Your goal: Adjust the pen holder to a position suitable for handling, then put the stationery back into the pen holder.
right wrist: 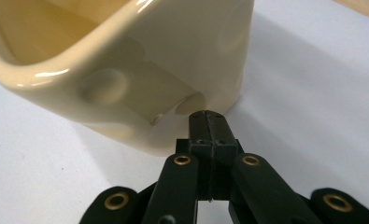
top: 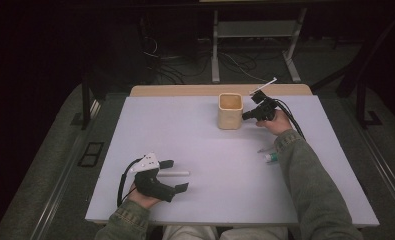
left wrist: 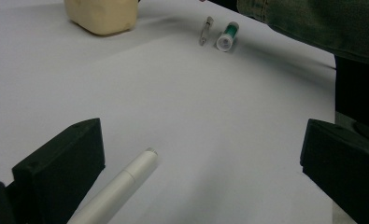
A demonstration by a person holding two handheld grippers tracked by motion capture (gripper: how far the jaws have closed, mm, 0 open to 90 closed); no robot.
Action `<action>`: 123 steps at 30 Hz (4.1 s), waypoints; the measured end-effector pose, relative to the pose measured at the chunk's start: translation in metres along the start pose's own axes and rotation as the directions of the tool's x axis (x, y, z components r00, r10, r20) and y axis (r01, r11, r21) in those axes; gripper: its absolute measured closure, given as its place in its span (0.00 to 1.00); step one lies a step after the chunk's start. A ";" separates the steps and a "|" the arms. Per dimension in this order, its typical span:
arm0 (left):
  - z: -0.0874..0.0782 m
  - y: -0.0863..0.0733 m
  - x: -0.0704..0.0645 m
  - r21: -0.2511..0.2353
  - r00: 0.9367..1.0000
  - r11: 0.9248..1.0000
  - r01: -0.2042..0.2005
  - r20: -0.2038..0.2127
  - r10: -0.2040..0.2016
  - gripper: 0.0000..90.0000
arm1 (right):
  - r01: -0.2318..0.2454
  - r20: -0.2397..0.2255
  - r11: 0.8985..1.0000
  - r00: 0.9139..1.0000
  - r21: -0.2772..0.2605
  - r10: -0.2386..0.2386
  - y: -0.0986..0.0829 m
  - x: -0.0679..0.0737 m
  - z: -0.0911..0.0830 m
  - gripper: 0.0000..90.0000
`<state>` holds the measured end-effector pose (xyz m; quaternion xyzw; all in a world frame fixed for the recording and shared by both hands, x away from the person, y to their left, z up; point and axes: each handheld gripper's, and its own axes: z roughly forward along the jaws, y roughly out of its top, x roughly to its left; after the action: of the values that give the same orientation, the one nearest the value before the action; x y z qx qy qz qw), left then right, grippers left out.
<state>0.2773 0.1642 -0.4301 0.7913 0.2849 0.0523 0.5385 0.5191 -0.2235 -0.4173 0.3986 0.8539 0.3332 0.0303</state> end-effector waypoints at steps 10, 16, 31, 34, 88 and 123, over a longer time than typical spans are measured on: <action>0.000 0.000 0.000 0.001 1.000 1.000 -0.001 -0.001 0.001 0.00 | 0.011 -0.004 1.000 1.000 -0.011 -0.011 0.001 0.003 0.003 1.00; 0.000 0.000 0.000 0.002 1.000 1.000 -0.001 -0.002 0.001 0.00 | 0.011 -0.011 1.000 1.000 -0.014 -0.011 0.001 0.005 -0.001 0.99; 0.000 0.000 0.000 0.005 1.000 1.000 -0.004 0.000 0.004 0.00 | 0.011 0.000 1.000 1.000 -0.021 -0.011 -0.003 0.008 -0.020 0.92; 0.000 0.000 0.000 0.005 1.000 1.000 -0.004 0.000 0.004 0.00 | 0.006 0.013 1.000 1.000 -0.027 -0.006 -0.005 0.010 -0.025 0.88; 0.001 0.000 0.001 0.004 1.000 1.000 0.002 0.000 -0.002 0.00 | 0.205 -0.020 0.979 0.979 -0.017 -0.205 -0.065 0.059 -0.120 0.00; 0.003 -0.001 0.002 0.029 1.000 1.000 -0.009 -0.012 0.010 0.00 | 0.392 -0.064 0.905 0.920 0.166 -0.386 -0.104 0.033 -0.119 0.01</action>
<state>0.2797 0.1628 -0.4327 0.8000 0.2850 0.0554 0.5251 0.3901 -0.3125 -0.3793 0.2166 0.9426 0.2496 0.0484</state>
